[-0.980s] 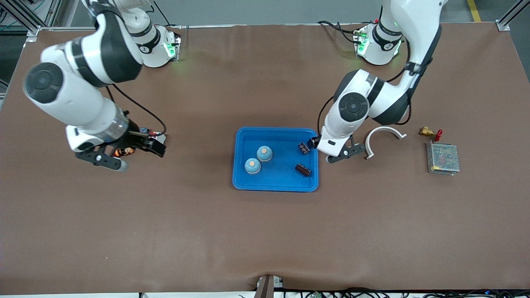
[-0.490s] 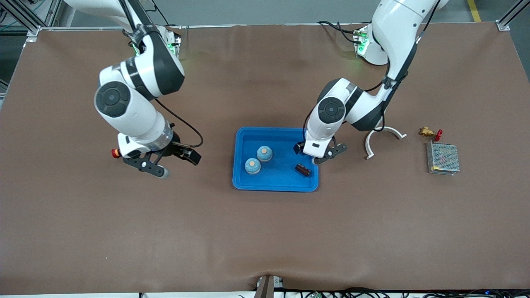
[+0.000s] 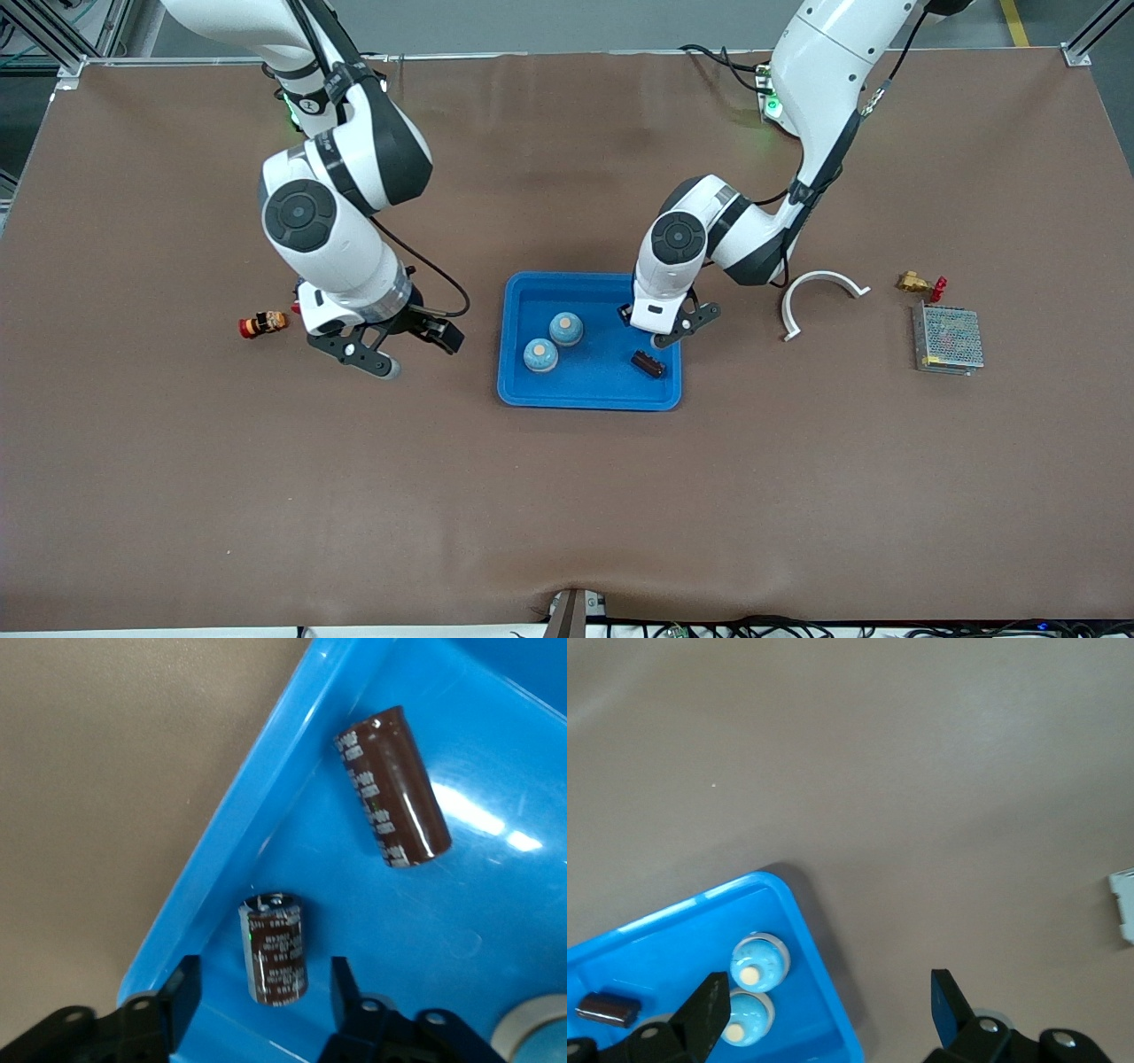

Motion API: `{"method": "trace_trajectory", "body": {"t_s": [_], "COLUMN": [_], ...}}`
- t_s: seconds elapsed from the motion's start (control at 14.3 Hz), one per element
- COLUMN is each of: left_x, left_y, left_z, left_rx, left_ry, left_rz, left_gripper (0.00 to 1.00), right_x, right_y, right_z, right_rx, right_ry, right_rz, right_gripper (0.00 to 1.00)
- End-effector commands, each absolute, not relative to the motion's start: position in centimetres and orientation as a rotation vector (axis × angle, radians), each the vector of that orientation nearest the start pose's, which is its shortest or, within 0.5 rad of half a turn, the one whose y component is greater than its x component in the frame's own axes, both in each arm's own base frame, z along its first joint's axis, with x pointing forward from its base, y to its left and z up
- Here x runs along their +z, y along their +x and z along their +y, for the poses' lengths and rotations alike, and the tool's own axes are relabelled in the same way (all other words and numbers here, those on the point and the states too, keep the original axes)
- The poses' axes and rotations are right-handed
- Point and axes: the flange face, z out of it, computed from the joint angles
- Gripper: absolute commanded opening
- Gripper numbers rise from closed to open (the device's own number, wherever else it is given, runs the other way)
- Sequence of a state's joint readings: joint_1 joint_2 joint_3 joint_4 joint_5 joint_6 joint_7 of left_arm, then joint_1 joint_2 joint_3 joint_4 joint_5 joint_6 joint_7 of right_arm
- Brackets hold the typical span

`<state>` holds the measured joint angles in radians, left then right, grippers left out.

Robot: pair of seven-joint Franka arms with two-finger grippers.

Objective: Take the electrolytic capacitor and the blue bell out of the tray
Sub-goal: 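Grasp a brown capacitor with the left gripper while the right gripper lowers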

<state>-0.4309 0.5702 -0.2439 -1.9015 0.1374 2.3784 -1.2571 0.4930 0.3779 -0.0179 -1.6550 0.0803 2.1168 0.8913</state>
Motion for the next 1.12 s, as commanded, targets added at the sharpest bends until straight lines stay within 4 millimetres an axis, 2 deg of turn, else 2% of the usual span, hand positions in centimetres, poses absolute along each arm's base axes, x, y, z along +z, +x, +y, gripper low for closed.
{"method": "trace_trajectory", "body": {"t_s": [0.0, 0.28, 0.49, 0.56, 0.77, 0.91, 1.05], "left_x": [19.2, 18.7, 18.6, 18.8, 20.0, 22.4, 25.8], "left_y": [49.7, 49.6, 49.7, 49.8, 50.1, 50.3, 51.0], "left_z": [-38.8, -39.4, -39.6, -39.8, -39.8, -39.3, -38.6], "left_rx": [0.087, 0.092, 0.093, 0.089, 0.075, 0.071, 0.05], "left_ry": [-2.996, -2.998, -3.001, -3.006, -3.008, -2.984, -2.972], "left_rz": [-0.796, -0.791, -0.789, -0.788, -0.792, -0.79, -0.793], "left_gripper": [0.59, 0.48, 0.18, 0.0, 0.0, 0.0, 0.0], "right_x": [38.1, 35.7, 33.4, 33.1, 31.9, 30.3, 29.4], "right_y": [59.9, 59.4, 58.7, 58.9, 58.7, 58.9, 58.8], "right_z": [33.1, 34.8, 36.9, 37.3, 39.4, 40.5, 41.2], "right_rx": [-0.066, -0.045, -0.044, -0.038, -0.034, -0.022, -0.018], "right_ry": [-2.933, -2.93, -2.928, -2.921, -2.918, -2.929, -2.936], "right_rz": [0.75, 0.798, 0.783, 0.797, 0.821, 0.811, 0.798], "right_gripper": [1.0, 1.0, 1.0, 1.0, 1.0, 1.0, 1.0]}}
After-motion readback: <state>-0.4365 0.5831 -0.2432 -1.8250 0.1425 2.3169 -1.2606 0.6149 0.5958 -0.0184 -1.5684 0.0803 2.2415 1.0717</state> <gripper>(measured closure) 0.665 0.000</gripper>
